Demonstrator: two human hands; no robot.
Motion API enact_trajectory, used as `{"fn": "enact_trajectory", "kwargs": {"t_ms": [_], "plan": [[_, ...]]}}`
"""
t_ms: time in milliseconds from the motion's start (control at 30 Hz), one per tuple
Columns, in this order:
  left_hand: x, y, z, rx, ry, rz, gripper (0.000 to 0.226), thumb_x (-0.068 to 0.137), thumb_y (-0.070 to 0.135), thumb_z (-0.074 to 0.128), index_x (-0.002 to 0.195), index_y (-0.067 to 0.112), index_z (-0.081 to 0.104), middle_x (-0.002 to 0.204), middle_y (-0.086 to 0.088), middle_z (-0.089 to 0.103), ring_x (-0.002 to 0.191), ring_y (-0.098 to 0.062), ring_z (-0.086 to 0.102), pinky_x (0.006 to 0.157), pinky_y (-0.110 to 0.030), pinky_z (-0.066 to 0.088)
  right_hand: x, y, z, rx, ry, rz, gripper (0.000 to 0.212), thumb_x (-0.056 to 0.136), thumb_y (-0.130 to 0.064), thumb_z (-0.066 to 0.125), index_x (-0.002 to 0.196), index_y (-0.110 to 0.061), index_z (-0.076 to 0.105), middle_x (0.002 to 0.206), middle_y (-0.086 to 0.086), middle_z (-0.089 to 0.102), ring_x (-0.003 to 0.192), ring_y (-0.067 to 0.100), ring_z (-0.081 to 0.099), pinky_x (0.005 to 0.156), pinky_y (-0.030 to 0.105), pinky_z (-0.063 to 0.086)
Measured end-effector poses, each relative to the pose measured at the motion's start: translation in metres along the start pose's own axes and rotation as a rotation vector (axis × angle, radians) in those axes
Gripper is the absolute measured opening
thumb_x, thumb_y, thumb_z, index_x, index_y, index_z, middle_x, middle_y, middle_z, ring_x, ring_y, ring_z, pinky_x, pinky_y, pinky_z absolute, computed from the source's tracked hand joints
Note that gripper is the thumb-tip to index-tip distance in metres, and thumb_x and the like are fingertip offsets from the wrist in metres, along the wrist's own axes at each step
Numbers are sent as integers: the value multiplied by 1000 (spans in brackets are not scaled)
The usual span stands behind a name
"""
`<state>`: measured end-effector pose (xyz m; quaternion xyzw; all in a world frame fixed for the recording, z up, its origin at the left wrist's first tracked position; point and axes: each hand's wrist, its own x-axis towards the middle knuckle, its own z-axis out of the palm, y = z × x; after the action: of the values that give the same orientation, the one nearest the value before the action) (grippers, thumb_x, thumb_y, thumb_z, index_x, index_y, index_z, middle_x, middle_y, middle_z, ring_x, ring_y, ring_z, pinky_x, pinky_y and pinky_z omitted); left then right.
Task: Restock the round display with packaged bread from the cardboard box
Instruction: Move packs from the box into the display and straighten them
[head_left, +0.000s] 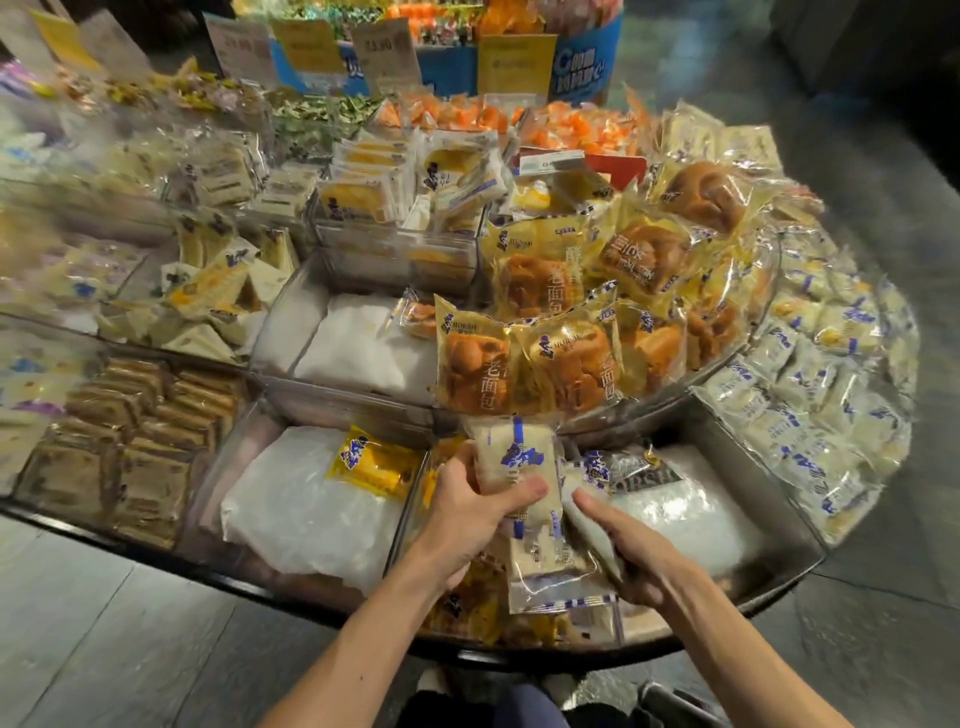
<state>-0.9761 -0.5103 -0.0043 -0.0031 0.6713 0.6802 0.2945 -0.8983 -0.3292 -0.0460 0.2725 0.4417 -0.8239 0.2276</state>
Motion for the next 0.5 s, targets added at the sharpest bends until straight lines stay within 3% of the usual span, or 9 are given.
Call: {"fn": "enact_trajectory", "kwargs": {"t_ms": [100, 167, 200, 267, 300, 400, 500], "plan": [[1, -1, -3, -70, 26, -15, 66, 64, 18, 91, 120, 7, 57, 106, -9, 76, 97, -21, 73, 74, -34, 60, -5, 2, 7, 96, -22, -18, 34, 82, -37, 64, 89, -8, 80, 82, 12, 73, 61, 20, 68, 53, 27, 56], [2, -1, -5, -115, 32, -44, 81, 56, 30, 94, 125, 8, 57, 112, -11, 74, 104, -23, 71, 80, -39, 60, -4, 6, 9, 101, -49, -48, 41, 73, -42, 80, 95, -7, 78, 81, 11, 74, 59, 18, 69, 51, 25, 56], [3, 0, -7, -143, 42, -52, 82, 56, 34, 92, 125, 9, 56, 112, -10, 74, 106, -23, 71, 80, -39, 60, -5, 7, 13, 99, -66, -60, 54, 55, -45, 93, 92, -8, 80, 83, 11, 75, 61, 19, 69, 53, 27, 58], [3, 3, -11, -198, 66, -91, 77, 60, 40, 85, 125, 12, 55, 112, -7, 74, 105, -22, 71, 77, -39, 61, -4, 15, 13, 185, -57, -60, 70, 27, -41, 102, 85, -8, 82, 85, 16, 75, 62, 24, 71, 53, 33, 60], [2, 6, -12, -217, 63, -126, 75, 61, 44, 82, 124, 14, 54, 113, -7, 74, 105, -24, 71, 78, -41, 61, -3, 18, 11, 228, -19, -61, 71, 25, -38, 103, 85, -7, 81, 86, 18, 75, 63, 27, 72, 52, 35, 60], [3, 11, -16, -216, -21, -194, 73, 65, 51, 76, 126, 20, 50, 111, -3, 75, 105, -26, 71, 87, -51, 58, -3, 27, 4, 284, 64, -56, 64, 44, -42, 97, 93, -5, 79, 95, 22, 74, 72, 34, 73, 58, 43, 62], [4, 13, -19, -222, -83, -257, 68, 69, 53, 73, 125, 22, 49, 112, -5, 74, 102, -27, 72, 72, -43, 60, -2, 37, -1, 398, 104, -95, 76, 25, -37, 104, 87, -1, 80, 95, 25, 73, 73, 36, 73, 62, 48, 62]]}}
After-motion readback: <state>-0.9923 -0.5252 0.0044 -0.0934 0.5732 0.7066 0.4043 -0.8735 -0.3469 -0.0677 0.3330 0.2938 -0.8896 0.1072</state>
